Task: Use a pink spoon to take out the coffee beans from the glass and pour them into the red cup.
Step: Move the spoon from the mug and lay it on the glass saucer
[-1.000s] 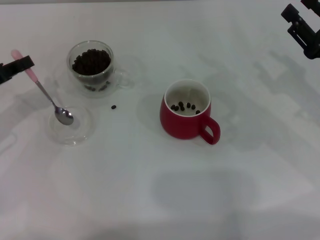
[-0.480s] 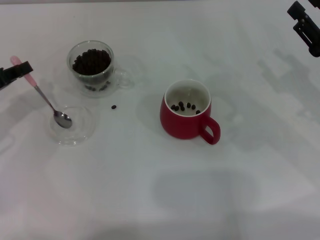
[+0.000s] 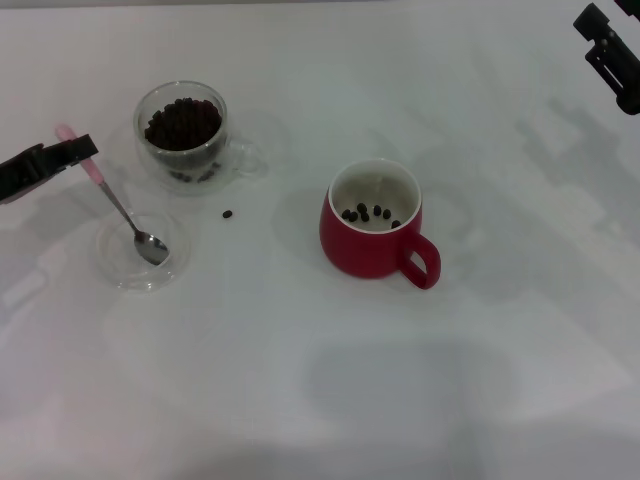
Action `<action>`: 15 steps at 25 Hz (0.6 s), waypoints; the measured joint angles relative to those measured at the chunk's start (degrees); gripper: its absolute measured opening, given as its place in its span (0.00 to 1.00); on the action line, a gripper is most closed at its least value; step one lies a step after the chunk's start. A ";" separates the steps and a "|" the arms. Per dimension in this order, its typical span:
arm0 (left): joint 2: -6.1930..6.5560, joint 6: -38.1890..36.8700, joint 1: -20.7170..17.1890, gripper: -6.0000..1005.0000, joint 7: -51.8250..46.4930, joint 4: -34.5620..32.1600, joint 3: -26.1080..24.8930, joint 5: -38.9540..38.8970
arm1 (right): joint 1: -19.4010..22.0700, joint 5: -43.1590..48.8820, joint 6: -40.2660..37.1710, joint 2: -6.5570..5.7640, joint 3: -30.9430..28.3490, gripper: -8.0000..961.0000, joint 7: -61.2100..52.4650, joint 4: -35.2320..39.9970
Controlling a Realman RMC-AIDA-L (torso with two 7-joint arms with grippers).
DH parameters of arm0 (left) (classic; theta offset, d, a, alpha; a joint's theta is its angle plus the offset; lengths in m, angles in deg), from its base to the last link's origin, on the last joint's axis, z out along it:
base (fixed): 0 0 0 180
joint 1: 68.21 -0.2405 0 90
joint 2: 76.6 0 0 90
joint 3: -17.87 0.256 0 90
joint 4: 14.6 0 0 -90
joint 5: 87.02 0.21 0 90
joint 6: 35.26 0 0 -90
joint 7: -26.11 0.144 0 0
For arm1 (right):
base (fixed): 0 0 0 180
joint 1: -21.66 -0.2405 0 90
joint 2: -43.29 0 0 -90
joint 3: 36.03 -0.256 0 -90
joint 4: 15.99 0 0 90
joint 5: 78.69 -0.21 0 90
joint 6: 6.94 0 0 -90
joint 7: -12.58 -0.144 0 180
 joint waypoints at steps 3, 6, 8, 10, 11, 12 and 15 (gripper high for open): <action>-0.20 0.61 0.04 0.13 0.13 0.27 0.00 0.00 | -0.01 0.00 0.02 0.00 0.04 0.62 0.02 0.02; -0.28 0.72 0.05 0.13 0.16 0.75 0.00 -0.09 | -0.16 0.00 0.15 0.00 0.10 0.62 0.14 0.03; -0.40 0.88 0.06 0.13 0.33 1.01 -0.02 -0.25 | -0.25 0.00 0.21 0.00 0.12 0.62 0.21 0.07; -0.80 1.11 0.06 0.13 0.76 1.10 0.00 -0.31 | -0.26 0.00 0.23 0.00 0.11 0.62 0.23 0.09; -0.98 1.21 0.06 0.13 1.00 1.11 0.00 -0.34 | -0.28 0.00 0.23 0.00 0.10 0.62 0.23 0.11; -1.05 1.29 0.06 0.13 1.09 1.11 0.00 -0.36 | -0.31 0.01 0.24 0.00 0.08 0.62 0.25 0.14; -1.08 1.37 0.09 0.16 1.12 1.11 0.02 -0.31 | -0.34 0.05 0.25 0.00 0.09 0.62 0.30 0.19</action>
